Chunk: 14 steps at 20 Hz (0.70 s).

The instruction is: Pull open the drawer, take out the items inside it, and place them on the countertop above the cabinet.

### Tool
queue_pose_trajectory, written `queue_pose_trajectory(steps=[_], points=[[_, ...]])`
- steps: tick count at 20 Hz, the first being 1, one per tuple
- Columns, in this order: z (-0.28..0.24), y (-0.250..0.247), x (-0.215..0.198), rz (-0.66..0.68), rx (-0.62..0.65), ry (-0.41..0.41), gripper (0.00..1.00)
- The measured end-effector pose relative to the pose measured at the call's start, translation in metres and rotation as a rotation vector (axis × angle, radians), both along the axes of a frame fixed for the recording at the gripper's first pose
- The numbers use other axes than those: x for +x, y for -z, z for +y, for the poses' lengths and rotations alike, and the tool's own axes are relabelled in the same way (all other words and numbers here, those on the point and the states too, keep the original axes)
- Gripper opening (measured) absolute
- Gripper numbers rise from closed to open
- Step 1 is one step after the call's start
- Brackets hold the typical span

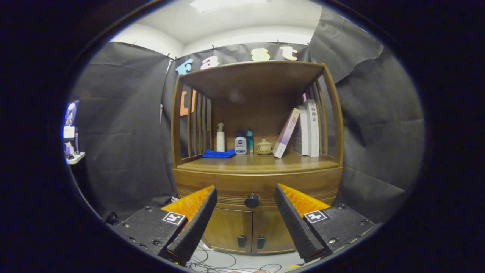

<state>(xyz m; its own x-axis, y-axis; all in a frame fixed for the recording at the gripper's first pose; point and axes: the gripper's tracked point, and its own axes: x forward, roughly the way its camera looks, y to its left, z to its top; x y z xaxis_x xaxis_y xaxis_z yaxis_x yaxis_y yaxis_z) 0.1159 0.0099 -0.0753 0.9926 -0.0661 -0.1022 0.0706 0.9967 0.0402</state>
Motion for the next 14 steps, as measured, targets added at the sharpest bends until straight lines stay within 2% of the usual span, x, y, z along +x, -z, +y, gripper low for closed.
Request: queue_pose_trajectory(steps=[8, 14], points=[[-0.009, 0.046, 0.091, 0.041, -0.014, 0.05, 0.94], [-0.027, 0.089, 0.134, 0.096, 0.002, 0.109, 0.81]])
